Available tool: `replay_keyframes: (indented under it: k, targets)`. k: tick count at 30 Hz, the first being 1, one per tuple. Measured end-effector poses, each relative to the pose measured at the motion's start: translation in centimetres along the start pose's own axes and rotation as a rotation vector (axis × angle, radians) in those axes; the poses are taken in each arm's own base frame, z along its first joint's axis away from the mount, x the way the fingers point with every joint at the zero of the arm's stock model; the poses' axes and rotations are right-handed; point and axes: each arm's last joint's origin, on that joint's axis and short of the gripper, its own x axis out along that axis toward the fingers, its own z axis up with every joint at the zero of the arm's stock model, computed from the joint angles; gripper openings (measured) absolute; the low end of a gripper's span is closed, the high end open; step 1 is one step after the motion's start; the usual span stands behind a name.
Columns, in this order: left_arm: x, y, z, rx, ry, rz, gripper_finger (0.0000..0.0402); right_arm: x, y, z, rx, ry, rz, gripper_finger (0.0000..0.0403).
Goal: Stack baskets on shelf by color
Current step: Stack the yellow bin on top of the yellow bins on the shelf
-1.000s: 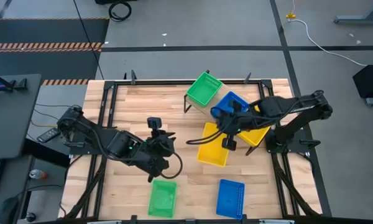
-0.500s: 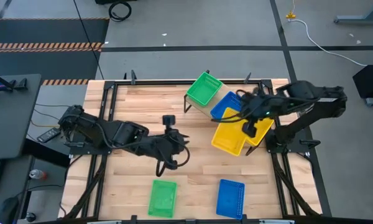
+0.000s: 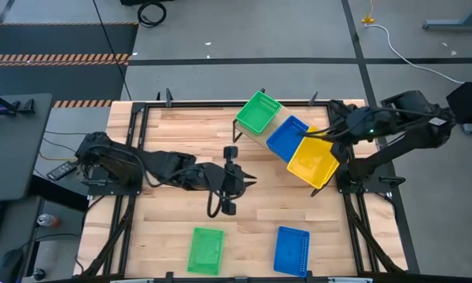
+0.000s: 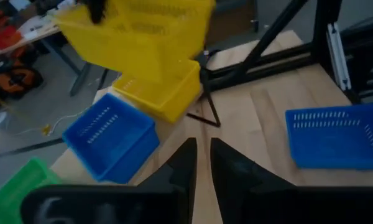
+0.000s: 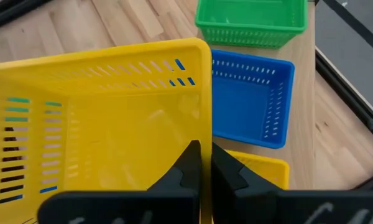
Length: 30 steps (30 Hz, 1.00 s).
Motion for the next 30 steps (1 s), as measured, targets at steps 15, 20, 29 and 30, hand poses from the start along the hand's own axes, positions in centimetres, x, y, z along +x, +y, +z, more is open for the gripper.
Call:
replay_keyframes:
  k: [15, 20, 29, 30]
  targets:
    - [3.8, 0.6, -4.7, -0.054, -0.105, -0.114, 0.0042, -0.8, -0.7, -0.4, 0.009, -0.025, 0.016, 0.0016]
    - [3.9, 0.9, -5.4, -0.056, -0.094, -0.113, 0.0041, -0.8, -0.7, -0.4, 0.008, -0.025, 0.018, 0.0016]
    - [5.5, 3.2, -7.5, -0.05, -0.194, -0.22, 0.0039, -0.7, -0.6, -0.4, 0.007, -0.023, 0.017, 0.0016]
    - [5.8, 3.5, -8.0, -0.054, -0.198, -0.229, 0.0039, -0.7, -0.6, -0.4, 0.006, -0.023, 0.017, 0.0016]
